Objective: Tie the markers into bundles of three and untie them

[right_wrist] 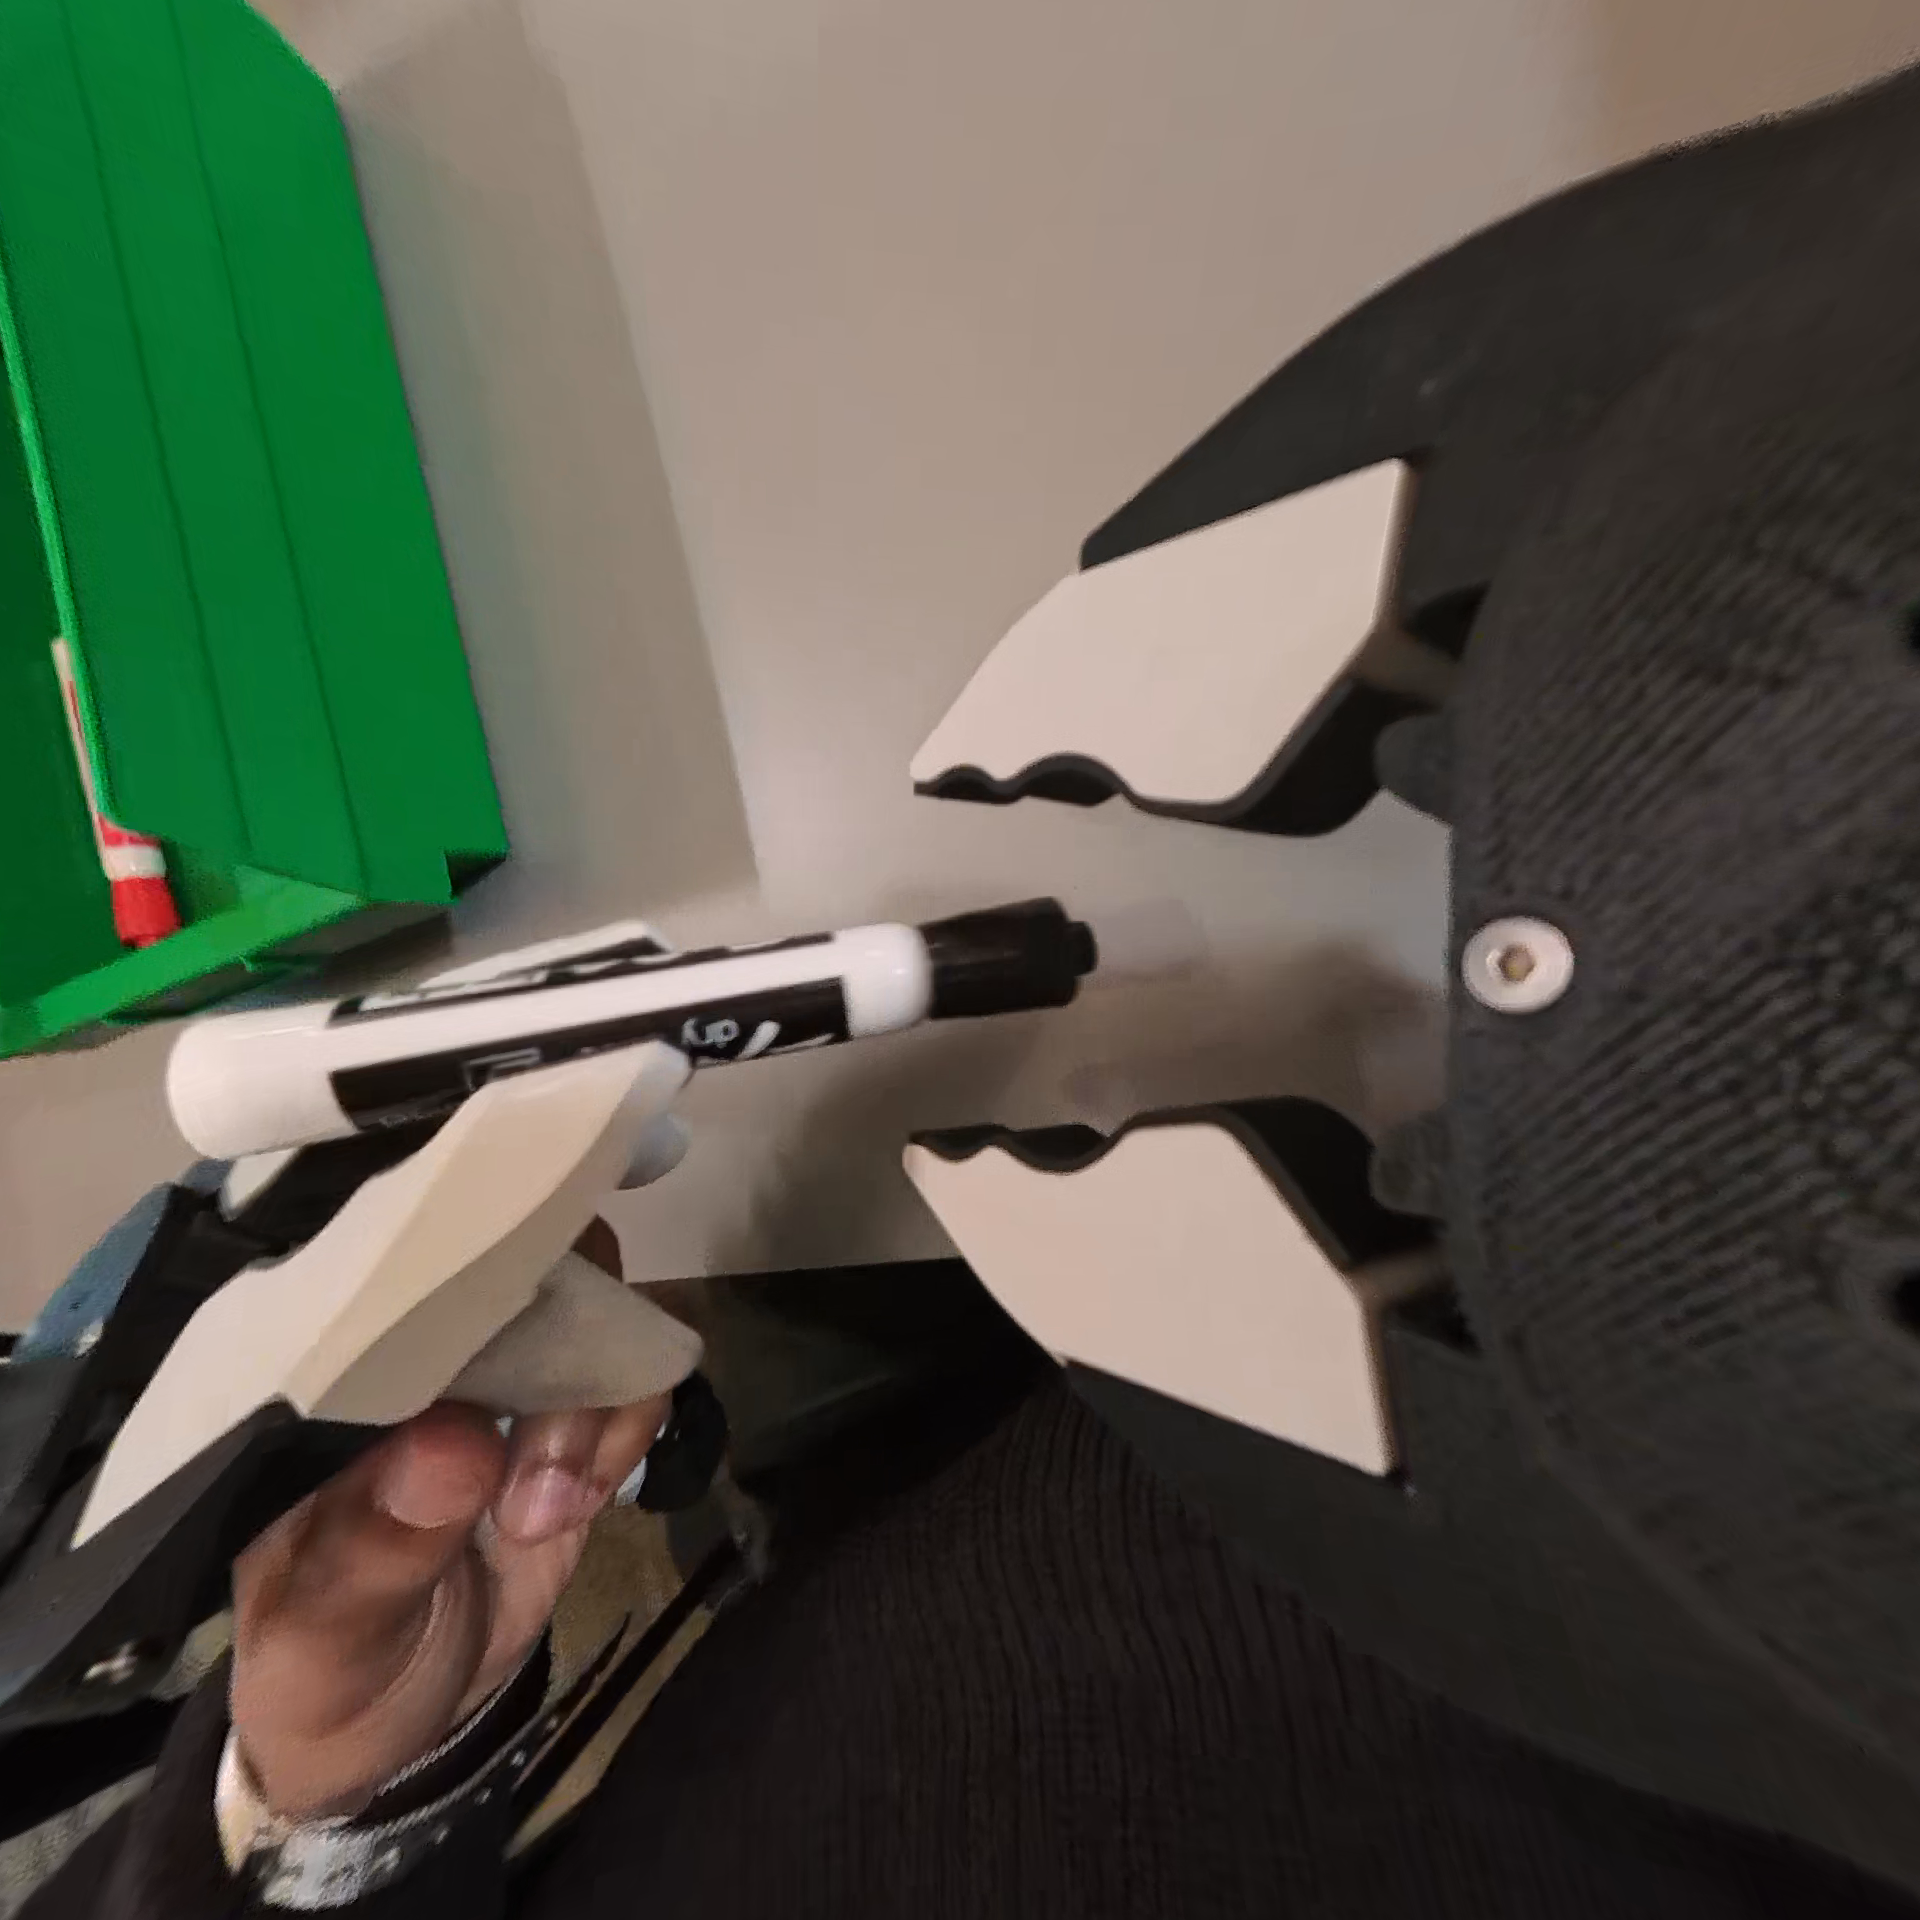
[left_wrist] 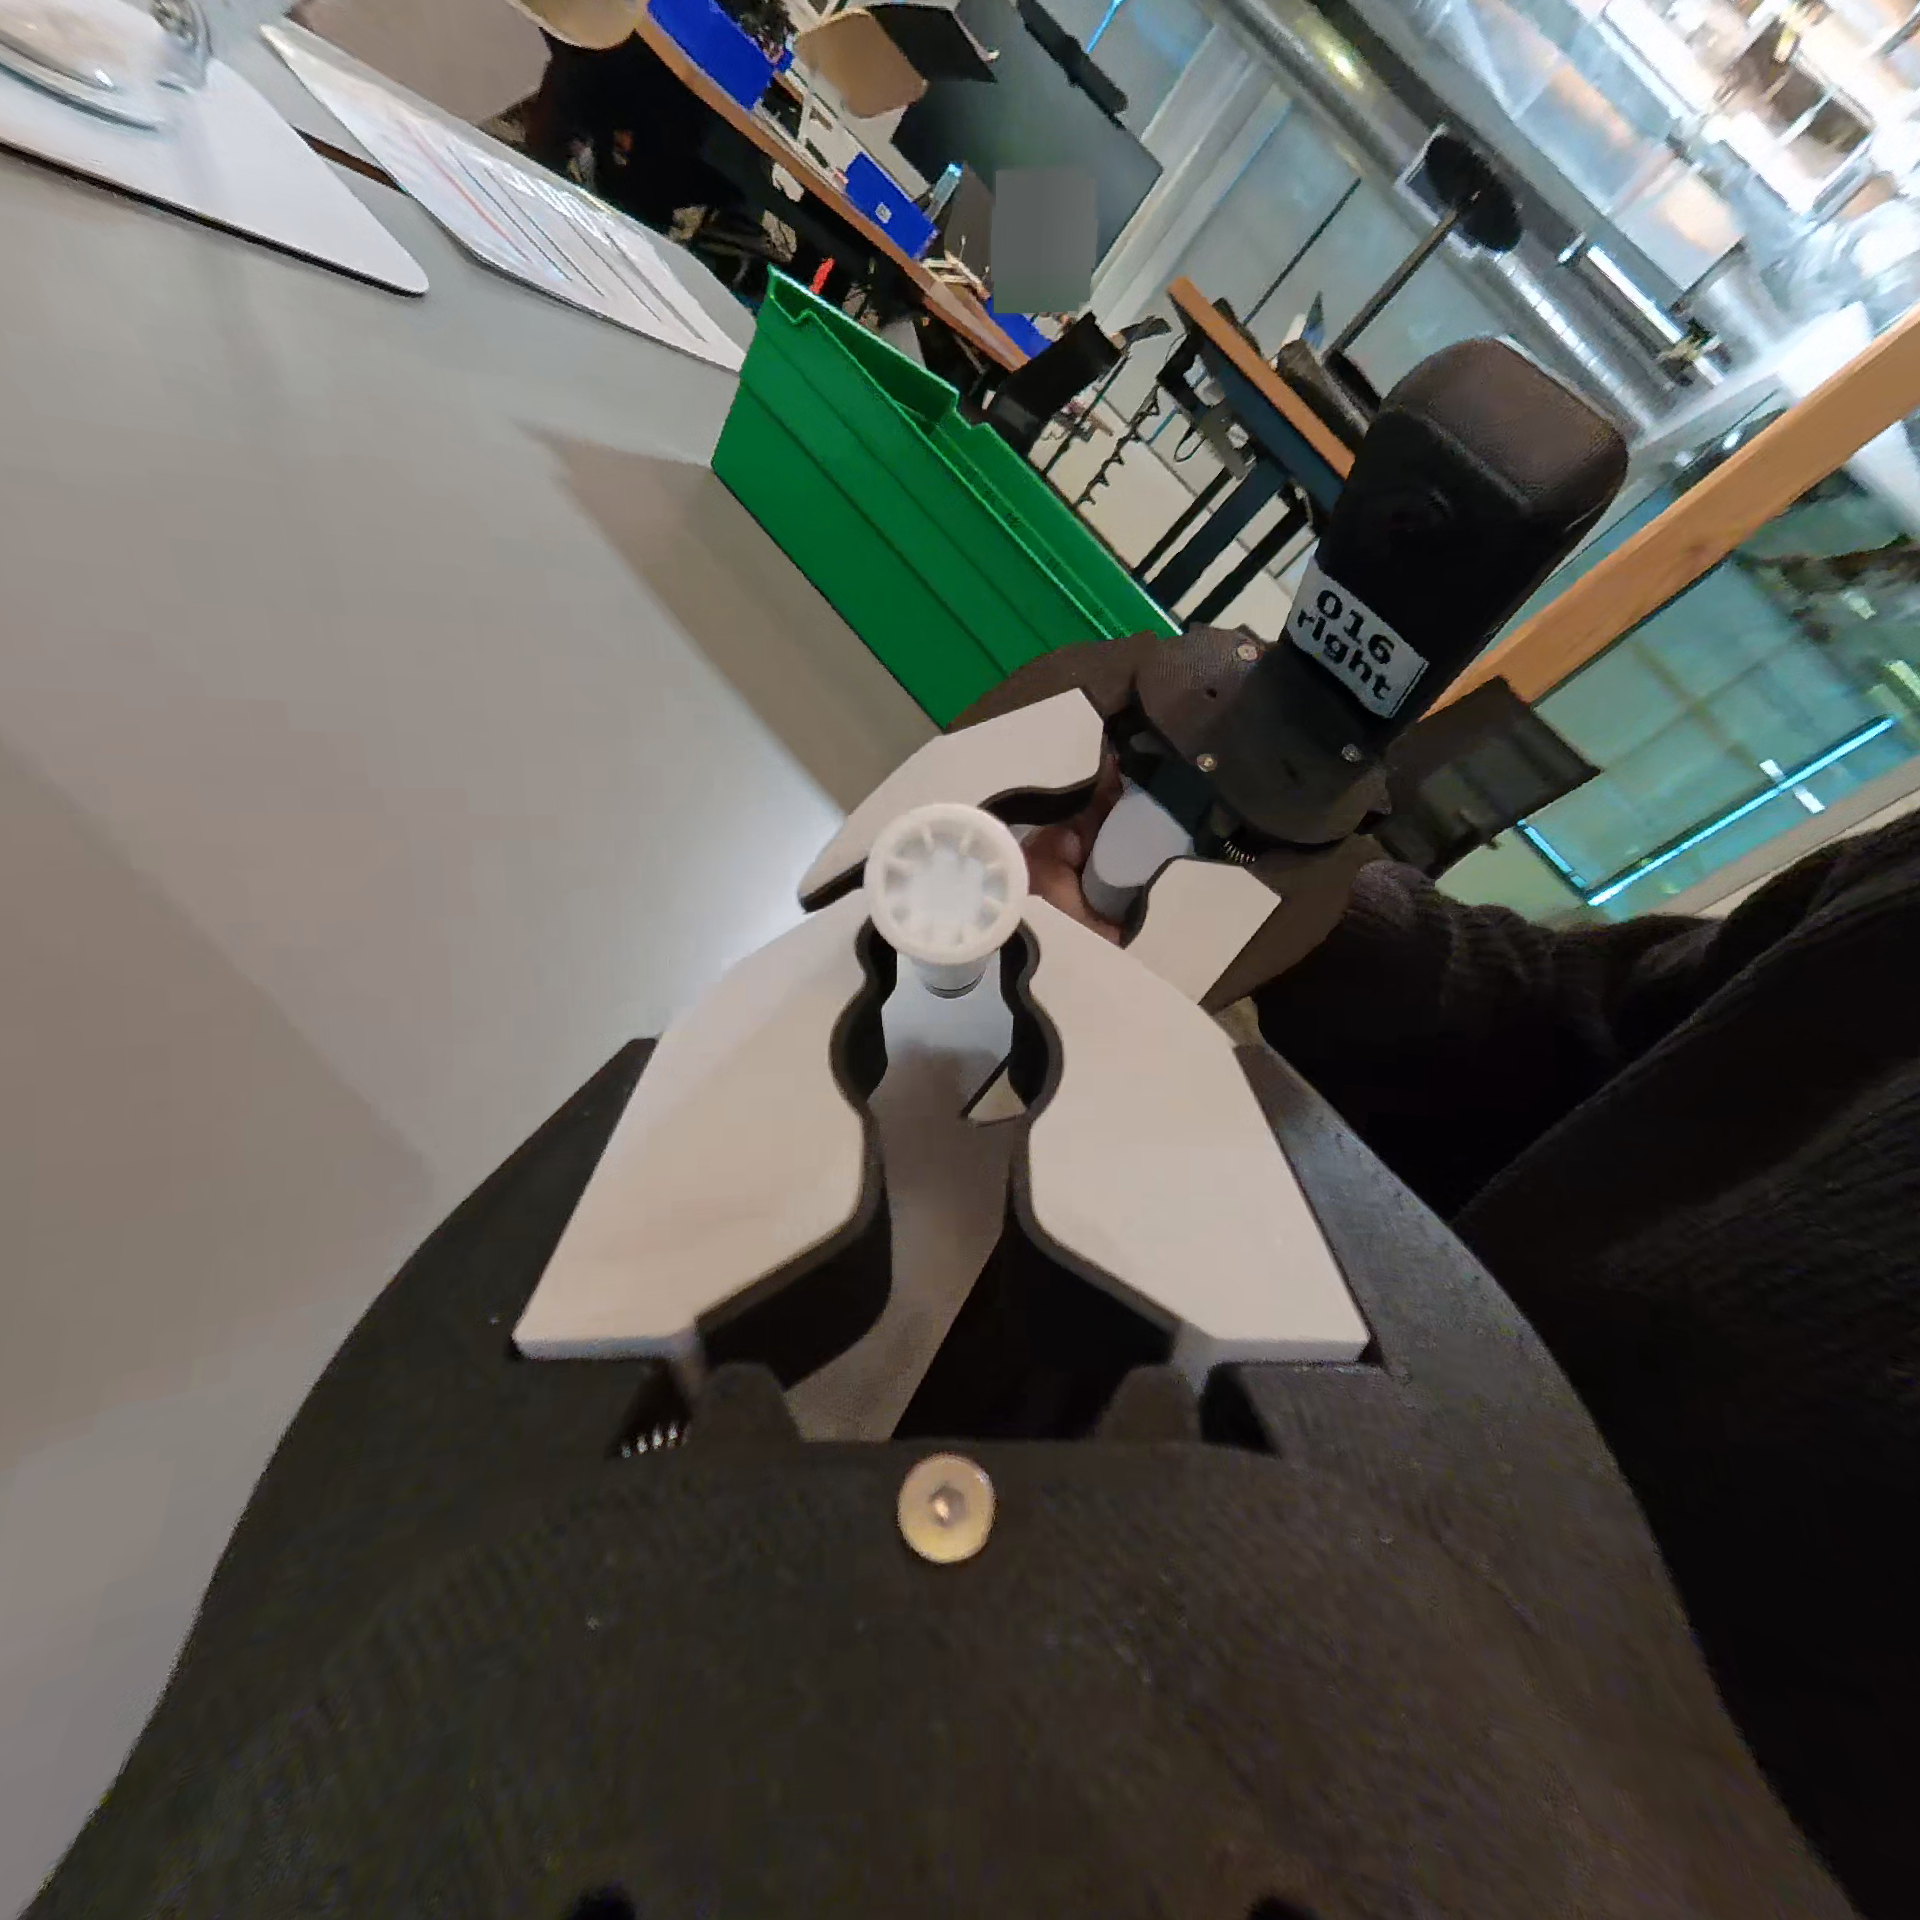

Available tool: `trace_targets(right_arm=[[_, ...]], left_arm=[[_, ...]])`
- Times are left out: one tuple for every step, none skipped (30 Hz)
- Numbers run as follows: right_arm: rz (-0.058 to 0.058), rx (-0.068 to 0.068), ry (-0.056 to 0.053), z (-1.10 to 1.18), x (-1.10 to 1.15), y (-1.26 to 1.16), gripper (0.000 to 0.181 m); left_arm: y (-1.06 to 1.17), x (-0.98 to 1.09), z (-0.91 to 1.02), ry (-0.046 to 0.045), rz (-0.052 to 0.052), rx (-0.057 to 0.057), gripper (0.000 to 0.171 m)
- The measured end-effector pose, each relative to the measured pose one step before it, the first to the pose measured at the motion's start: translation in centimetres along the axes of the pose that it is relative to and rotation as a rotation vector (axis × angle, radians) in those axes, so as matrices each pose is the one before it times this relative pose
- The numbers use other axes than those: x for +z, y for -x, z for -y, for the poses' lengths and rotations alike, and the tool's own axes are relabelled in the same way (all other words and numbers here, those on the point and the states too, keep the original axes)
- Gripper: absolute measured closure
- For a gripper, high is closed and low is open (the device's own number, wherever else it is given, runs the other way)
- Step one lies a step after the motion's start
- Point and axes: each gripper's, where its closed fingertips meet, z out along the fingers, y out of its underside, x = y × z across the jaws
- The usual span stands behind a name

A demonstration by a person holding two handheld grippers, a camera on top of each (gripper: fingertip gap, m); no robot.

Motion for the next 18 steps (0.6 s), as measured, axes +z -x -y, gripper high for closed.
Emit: trace_targets(right_arm=[[-0.0007,-0.0261,0.0122,0.108,0.547,0.247,0.12],[0.0002,-0.0237,0.0103,0.098,0.485,0.225,0.119],[0.0079,-0.0215,0.0069,0.074,0.4,0.281,0.12],[0.0047,-0.0153,-0.0027,0.144,0.321,0.212,0.121],[-0.002,-0.0088,-0.0095,0.176,0.261,0.085,0.121],[0.0086,-0.0074,-0.0115,0.177,0.195,0.209,0.125],[0.015,-0.0056,-0.008,0.133,0.141,0.247,0.13],[0.0063,-0.0028,-0.0046,0.103,0.109,0.08,0.135],[0.0046,-0.0046,-0.0058,0.12,0.051,0.038,0.144],[-0.0005,-0.0057,-0.0106,0.18,-0.04,-0.039,0.155],[-0.0098,-0.0028,-0.0131,0.217,-0.085,-0.199,0.164],[0.0061,-0.0016,-0.0024,0.062,-0.022,-0.022,0.164],[0.0113,0.0057,0.0039,-0.046,0.037,0.057,0.164],[0.0121,0.0082,0.0072,-0.124,0.065,0.1,0.164],[0.0084,0.0073,0.0061,-0.135,0.085,0.097,0.164],[0.0022,0.0021,0.0033,-0.11,0.056,0.065,0.164],[-0.0057,-0.0068,0.0003,-0.05,0.003,-0.022,0.165],[-0.0081,-0.0131,-0.0006,0.003,-0.023,-0.044,0.165]], left_arm=[[-0.157,-0.103,-0.18,0.0021,0.009,0.0189,0.152],[-0.147,-0.103,-0.196,0.00516,0.0074,0.0165,0.152],[-0.073,-0.126,-0.137,0.00164,0.0096,0.015,0.152],[-0.028,-0.116,-0.156,0.00398,0.0086,0.0132,0.152],[-0.011,-0.13,-0.106,0.00249,0.0069,0.0093,0.152],[0.025,-0.138,-0.053,0.00006,0.0074,0.0056,0.152],[0.075,-0.119,-0.063,0.00127,0.0082,0.0035,0.152],[0.112,-0.099,-0.086,0.00322,0.0078,0.0028,0.152],[0.079,-0.105,-0.054,0.0014,0.0043,0.0014,0.152],[0.063,-0.085,-0.006,-0.00109,0.0027,-0.0012,0.152],[0.013,-0.064,0.001,-0.00054,-0.0024,-0.0035,0.152],[0.028,-0.036,0.021,-0.00104,-0.0019,-0.0066,0.152],[0.035,-0.009,-0.03,0.00284,-0.0011,-0.0043,0.152],[0.004,0.04,-0.095,0.00539,-0.0014,-0.0008,0.152],[-0.008,0.045,-0.097,0.00533,-0.0013,0.0006,0.152],[0.003,0.057,-0.083,0.00329,-0.0011,-0.0009,0.152],[-0.015,0.041,-0.029,0.00102,-0.0039,-0.0047,0.152],[-0.034,0.015,0.014,-0.00185,-0.0067,-0.008,0.152]])
